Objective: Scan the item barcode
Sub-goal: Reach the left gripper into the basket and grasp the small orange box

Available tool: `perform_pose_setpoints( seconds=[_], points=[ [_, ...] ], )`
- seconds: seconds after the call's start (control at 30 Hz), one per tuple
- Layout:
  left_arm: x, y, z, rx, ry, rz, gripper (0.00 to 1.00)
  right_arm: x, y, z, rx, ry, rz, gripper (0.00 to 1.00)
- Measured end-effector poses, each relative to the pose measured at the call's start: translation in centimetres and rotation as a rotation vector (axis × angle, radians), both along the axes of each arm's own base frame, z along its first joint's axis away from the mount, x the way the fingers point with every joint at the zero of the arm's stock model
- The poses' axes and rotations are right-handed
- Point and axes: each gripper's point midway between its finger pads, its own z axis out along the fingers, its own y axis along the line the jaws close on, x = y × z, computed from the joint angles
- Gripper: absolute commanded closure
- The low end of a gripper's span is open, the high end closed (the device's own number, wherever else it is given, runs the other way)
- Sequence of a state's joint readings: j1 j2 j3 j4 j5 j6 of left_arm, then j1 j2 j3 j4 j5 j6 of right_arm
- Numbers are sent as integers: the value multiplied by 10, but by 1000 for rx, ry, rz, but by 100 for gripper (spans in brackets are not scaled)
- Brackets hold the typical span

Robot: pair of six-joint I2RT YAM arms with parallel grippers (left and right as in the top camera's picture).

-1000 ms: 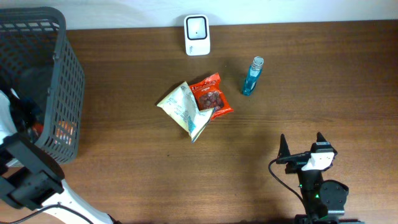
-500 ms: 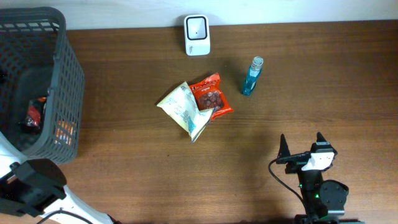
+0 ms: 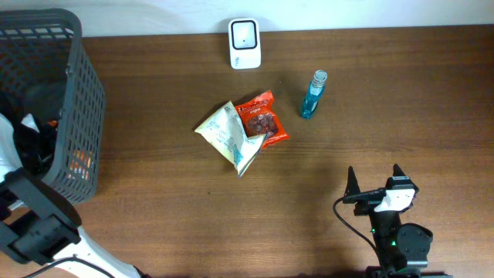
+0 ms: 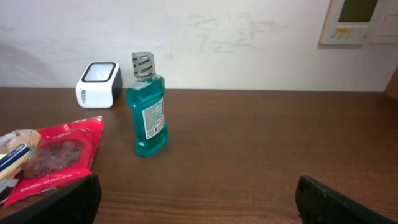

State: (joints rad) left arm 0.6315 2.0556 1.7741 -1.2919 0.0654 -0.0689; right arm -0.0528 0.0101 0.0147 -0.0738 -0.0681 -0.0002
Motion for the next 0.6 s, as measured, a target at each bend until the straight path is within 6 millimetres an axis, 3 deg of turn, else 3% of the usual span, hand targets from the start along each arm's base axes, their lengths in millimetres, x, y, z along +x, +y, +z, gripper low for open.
perform_pose_setpoints(
  seconds=[0.17, 0.37, 0.6],
  points=[
    [-10, -7, -26, -21, 29, -60, 48, 0, 0, 0, 1, 0, 0, 2],
    [-7, -17, -39, -69, -11, -120, 44, 0, 0, 0, 1, 0, 0, 2],
    [-4, -13, -49, -42, -29, -136, 62, 0, 0, 0, 1, 0, 0, 1]
  ],
)
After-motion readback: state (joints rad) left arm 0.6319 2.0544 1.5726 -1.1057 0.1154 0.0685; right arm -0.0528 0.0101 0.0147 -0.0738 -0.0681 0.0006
